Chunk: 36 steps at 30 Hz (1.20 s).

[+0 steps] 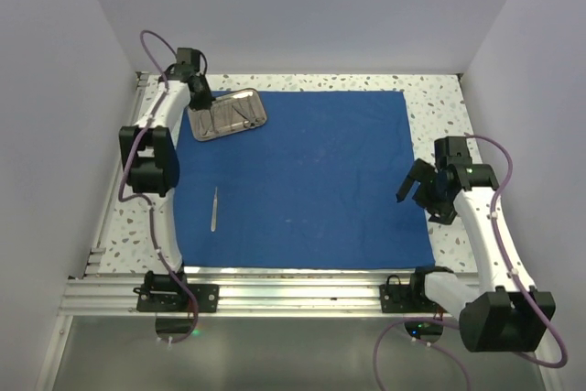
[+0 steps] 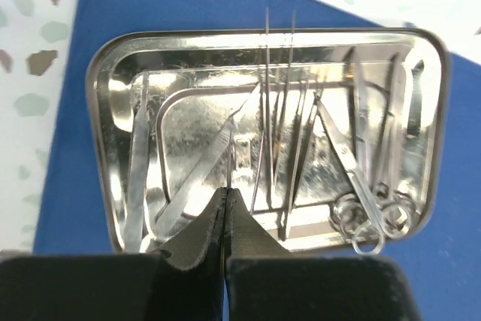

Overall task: Open and lay out the surgical kit
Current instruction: Pick up the medical item from the container, then place the medical item in the surgical kit.

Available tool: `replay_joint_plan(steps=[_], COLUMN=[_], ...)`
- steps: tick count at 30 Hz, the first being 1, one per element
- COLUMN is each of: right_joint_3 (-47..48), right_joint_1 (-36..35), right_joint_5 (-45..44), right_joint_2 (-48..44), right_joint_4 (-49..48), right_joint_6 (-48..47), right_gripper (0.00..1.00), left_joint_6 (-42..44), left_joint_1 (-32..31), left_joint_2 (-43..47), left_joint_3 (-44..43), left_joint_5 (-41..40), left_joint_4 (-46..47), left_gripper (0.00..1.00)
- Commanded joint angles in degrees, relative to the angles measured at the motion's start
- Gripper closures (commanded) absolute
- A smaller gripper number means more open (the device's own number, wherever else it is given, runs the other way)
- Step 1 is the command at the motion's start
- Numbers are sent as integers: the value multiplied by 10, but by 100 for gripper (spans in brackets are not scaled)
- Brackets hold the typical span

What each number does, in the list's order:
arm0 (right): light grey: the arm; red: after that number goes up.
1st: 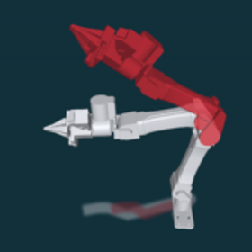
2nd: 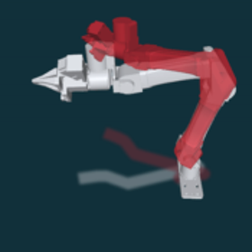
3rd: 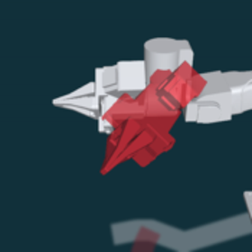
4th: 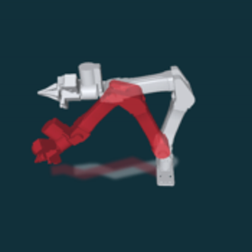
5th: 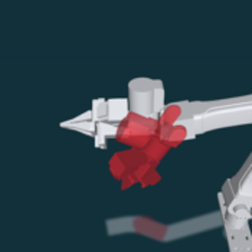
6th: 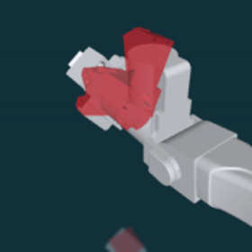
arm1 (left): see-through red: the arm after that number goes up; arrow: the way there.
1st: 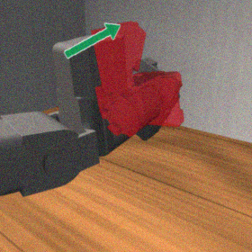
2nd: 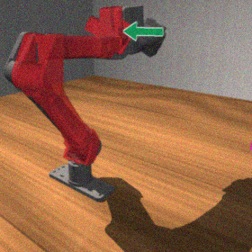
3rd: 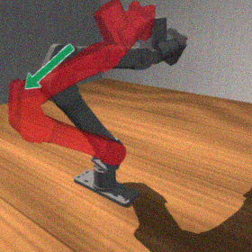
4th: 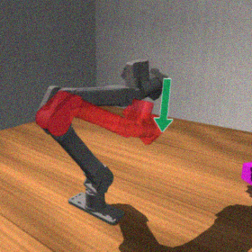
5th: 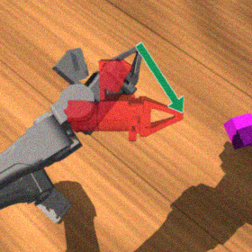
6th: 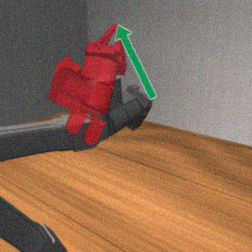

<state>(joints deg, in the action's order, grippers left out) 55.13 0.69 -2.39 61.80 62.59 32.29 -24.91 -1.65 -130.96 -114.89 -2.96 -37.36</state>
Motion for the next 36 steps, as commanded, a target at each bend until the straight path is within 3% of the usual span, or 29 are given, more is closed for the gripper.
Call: replay_joint_plan(steps=[1, 6, 15, 19, 31, 32, 35, 36], right_joint_3=[23, 33, 27, 25, -16, -19, -22, -23], right_joint_1=[-2, -2, -2, -2, -31, -37, -51, -53], right_joint_5=[-20, -28, -2, 9, 34, 34, 34, 36], right_joint_2=[-40, -84, -171, -195, -236, -237, -238, -238], right_joint_4=[28, 61, 119, 138, 177, 174, 170, 167], right_joint_6=[0, 9, 21, 8, -14, -11, -7, -7], right_gripper=[5, 5, 4, 3, 2, 2, 1, 2], left_joint_6=[5, -10, -141, -189, -326, -334, -373, -381], left_joint_1=[-1, -39, -238, -344, -481, -486, -501, -504], left_joint_2=[99, 184, 318, 315, 214, 213, 212, 214], left_joint_3=[30, 112, 344, 367, 306, 308, 310, 309], left_joint_5=[10, 18, -20, -67, -145, -148, -154, -157], left_joint_4=[8, 13, 58, 62, -37, -44, -61, -68], left_gripper=[100, 100, 100, 100, 100, 96, 47, 42])
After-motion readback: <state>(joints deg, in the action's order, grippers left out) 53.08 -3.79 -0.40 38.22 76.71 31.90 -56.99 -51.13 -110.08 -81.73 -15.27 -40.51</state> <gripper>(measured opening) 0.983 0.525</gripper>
